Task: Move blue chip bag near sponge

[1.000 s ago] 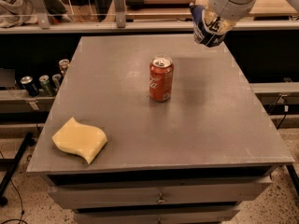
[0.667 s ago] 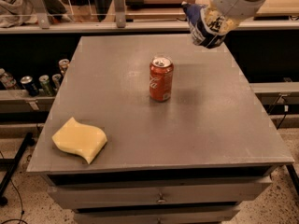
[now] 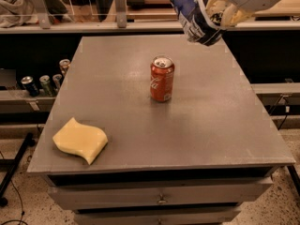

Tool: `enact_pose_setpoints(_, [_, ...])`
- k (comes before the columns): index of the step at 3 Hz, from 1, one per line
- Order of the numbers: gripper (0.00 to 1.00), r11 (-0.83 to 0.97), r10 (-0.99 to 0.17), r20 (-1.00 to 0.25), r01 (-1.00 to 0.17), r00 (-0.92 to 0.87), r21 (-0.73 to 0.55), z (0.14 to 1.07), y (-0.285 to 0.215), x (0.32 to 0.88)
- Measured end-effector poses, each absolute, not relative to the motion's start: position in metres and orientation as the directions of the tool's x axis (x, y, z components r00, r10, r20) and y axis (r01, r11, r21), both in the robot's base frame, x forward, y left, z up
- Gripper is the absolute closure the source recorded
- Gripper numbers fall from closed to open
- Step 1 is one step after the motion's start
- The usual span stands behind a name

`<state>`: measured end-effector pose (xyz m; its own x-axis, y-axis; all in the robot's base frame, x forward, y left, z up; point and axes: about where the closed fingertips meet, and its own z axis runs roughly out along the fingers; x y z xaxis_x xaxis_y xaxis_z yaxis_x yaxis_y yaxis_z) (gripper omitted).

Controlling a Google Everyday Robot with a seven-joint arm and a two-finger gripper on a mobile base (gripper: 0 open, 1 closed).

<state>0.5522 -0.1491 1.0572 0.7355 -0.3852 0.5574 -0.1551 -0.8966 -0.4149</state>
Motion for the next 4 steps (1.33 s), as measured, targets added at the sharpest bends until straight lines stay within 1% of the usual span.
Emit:
enact_pose_setpoints(2, [1.0,-0.9,-0.366,0.561,-0.128,0.742,-0.418,1.058,-0.146,0.552])
enact_pose_setpoints(3, [1.0,-0.911,-0.294,0.577,-0.04,0.762,-0.412,1.064,-0.123,0.548])
enact_pose_setpoints(4, [1.0,-0.911,-0.194,0.601,0.084,0.776,-0.403,1.073,-0.09,0.54])
